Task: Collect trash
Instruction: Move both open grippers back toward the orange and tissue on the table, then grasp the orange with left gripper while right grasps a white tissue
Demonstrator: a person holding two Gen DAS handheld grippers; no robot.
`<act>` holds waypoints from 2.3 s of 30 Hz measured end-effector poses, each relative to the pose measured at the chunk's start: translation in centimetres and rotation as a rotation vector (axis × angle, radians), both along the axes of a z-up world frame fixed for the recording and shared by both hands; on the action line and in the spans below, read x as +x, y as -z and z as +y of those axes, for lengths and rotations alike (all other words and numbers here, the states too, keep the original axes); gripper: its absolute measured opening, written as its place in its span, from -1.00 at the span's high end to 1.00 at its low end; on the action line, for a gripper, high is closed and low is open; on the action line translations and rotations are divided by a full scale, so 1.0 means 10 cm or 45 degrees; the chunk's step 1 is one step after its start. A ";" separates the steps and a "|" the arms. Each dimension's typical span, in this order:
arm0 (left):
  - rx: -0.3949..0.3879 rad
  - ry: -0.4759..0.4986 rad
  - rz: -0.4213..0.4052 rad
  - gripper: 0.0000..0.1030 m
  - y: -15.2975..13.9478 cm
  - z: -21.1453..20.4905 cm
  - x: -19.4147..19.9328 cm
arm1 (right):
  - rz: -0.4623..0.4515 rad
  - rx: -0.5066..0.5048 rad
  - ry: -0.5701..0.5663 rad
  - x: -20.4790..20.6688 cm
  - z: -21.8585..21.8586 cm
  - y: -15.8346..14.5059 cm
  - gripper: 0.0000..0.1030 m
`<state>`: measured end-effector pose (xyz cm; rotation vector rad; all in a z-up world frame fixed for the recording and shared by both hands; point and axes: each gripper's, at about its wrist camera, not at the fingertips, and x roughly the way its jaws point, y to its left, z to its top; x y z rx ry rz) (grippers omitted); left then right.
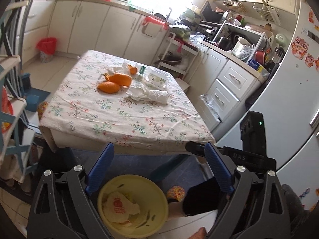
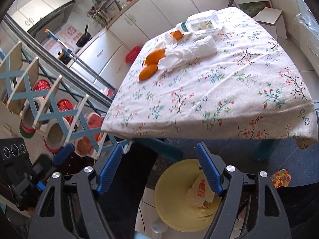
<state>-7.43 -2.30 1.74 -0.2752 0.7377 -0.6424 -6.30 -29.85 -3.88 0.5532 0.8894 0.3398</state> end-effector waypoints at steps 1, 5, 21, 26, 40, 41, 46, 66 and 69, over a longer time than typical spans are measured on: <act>-0.027 0.017 0.023 -0.73 0.02 0.00 0.02 | -0.004 0.005 0.005 0.00 -0.02 -0.01 -0.46; -0.036 0.011 0.040 -0.83 0.08 -0.02 0.05 | -0.031 0.031 0.030 0.00 -0.07 -0.04 -0.47; 0.099 -0.019 0.128 -0.85 0.39 -0.04 0.33 | -0.059 -0.004 0.105 0.13 -0.07 -0.07 -0.54; 0.092 -0.071 0.187 -0.85 0.49 0.07 0.50 | -0.050 -0.008 0.143 0.20 -0.10 -0.04 -0.59; 0.160 -0.072 0.146 -0.85 0.47 0.05 0.77 | -0.054 -0.132 0.170 0.41 -0.05 -0.10 -0.59; 0.164 -0.069 0.137 -0.85 0.45 0.05 0.80 | -0.070 -0.157 0.161 0.47 -0.04 -0.15 -0.59; 0.225 -0.078 0.069 -0.85 0.34 0.01 1.03 | -0.158 -0.350 0.078 0.89 -0.01 -0.40 -0.61; 0.430 -0.105 0.063 -0.85 0.59 -0.53 2.55 | -0.040 -0.546 -0.042 2.13 0.16 0.09 -0.62; 0.463 -0.101 0.065 -0.85 0.66 -0.59 2.69 | -0.011 -0.554 -0.043 2.18 0.16 0.17 -0.62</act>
